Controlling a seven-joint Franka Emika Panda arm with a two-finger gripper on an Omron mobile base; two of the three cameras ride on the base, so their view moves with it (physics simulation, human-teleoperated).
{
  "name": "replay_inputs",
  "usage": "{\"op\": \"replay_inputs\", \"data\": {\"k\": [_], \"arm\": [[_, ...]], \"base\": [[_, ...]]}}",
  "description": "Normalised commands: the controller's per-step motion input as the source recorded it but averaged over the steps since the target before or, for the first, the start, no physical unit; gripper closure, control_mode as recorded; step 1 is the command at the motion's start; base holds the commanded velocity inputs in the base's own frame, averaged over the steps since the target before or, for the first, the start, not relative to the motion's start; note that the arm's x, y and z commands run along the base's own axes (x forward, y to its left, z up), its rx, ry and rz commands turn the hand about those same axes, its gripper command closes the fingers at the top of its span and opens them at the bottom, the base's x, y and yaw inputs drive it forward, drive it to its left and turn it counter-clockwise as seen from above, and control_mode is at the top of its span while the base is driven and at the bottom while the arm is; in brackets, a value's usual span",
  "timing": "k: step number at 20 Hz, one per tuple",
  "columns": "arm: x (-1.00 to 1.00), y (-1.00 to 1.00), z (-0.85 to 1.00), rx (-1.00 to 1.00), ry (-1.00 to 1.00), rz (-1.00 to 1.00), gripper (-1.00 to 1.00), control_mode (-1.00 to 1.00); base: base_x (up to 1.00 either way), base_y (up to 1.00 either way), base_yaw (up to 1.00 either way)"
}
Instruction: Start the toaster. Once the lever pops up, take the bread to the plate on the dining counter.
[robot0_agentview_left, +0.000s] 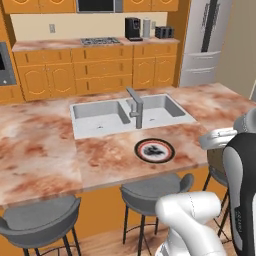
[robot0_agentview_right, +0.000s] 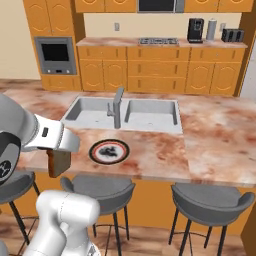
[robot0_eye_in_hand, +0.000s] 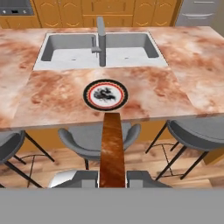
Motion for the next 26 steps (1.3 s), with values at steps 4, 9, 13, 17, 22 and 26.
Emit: {"op": "replay_inputs", "data": {"k": [4, 9, 13, 17, 22, 26], "arm": [[0.00, 0.00, 0.00, 0.00, 0.00, 0.00, 1.00, 1.00], [0.00, 0.00, 0.00, 0.00, 0.00, 0.00, 1.00, 1.00], [0.00, 0.00, 0.00, 0.00, 0.00, 0.00, 1.00, 1.00], [0.00, 0.00, 0.00, 0.00, 0.00, 0.00, 1.00, 1.00], [0.00, 0.00, 0.00, 0.00, 0.00, 0.00, 1.00, 1.00], [0.00, 0.00, 0.00, 0.00, 0.00, 0.00, 1.00, 1.00]], "base": [[0.41, 0.00, 0.00], [0.36, 0.00, 0.00], [0.26, 0.00, 0.04], [0.25, 0.00, 0.07], [0.28, 0.00, 0.07], [0.28, 0.00, 0.07]]}}
